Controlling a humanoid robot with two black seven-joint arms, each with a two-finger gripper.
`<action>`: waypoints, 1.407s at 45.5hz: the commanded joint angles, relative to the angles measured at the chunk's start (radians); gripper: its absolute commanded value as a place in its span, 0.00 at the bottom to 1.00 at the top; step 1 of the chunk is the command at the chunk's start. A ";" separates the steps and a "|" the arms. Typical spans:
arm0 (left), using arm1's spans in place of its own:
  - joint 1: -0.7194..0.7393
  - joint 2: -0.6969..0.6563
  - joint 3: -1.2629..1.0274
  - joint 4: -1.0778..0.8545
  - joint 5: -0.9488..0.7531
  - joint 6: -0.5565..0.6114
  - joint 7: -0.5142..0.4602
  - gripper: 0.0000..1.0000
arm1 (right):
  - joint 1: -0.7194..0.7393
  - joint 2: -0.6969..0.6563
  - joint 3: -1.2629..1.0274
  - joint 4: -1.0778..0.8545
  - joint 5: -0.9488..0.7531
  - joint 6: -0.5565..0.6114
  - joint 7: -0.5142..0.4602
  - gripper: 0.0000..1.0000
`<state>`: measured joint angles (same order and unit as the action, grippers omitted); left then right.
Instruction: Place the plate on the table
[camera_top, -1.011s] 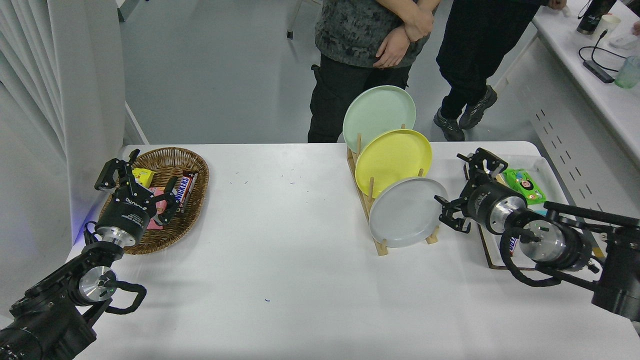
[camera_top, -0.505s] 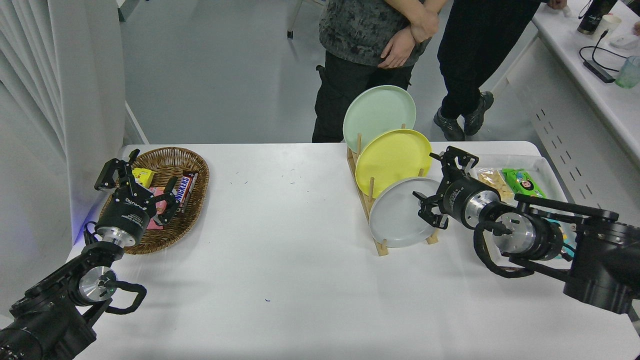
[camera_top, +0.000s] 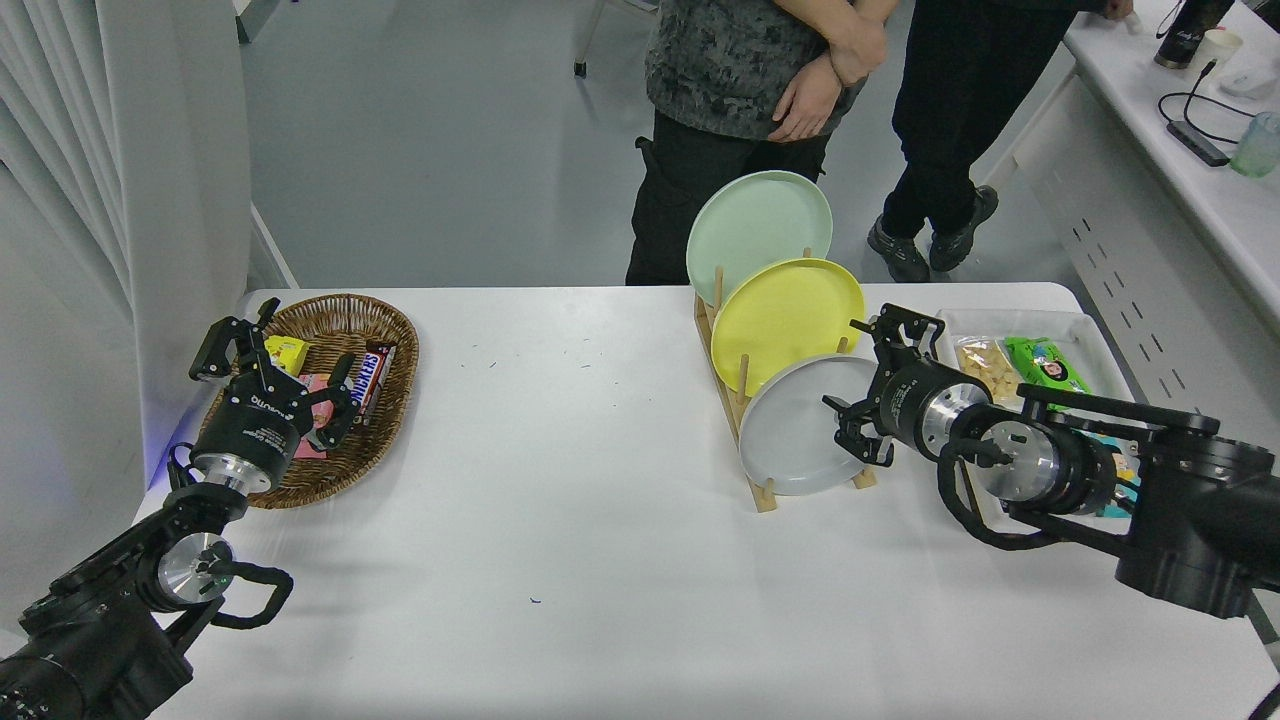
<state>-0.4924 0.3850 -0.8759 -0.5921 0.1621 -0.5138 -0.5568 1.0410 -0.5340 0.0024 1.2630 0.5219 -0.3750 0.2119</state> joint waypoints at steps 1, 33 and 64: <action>0.000 0.000 0.000 0.000 0.000 0.000 0.000 0.98 | 0.011 0.003 -0.004 -0.013 0.004 -0.002 -0.013 0.79; 0.000 0.000 0.000 0.000 0.000 0.000 0.000 0.98 | 0.031 0.028 0.002 -0.020 0.015 -0.025 -0.042 0.61; 0.000 0.000 0.000 0.000 -0.001 0.000 0.000 0.98 | 0.040 0.029 0.008 -0.019 0.017 -0.039 -0.063 0.43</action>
<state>-0.4924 0.3850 -0.8759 -0.5921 0.1620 -0.5139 -0.5568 1.0744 -0.5053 0.0101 1.2437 0.5382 -0.4107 0.1587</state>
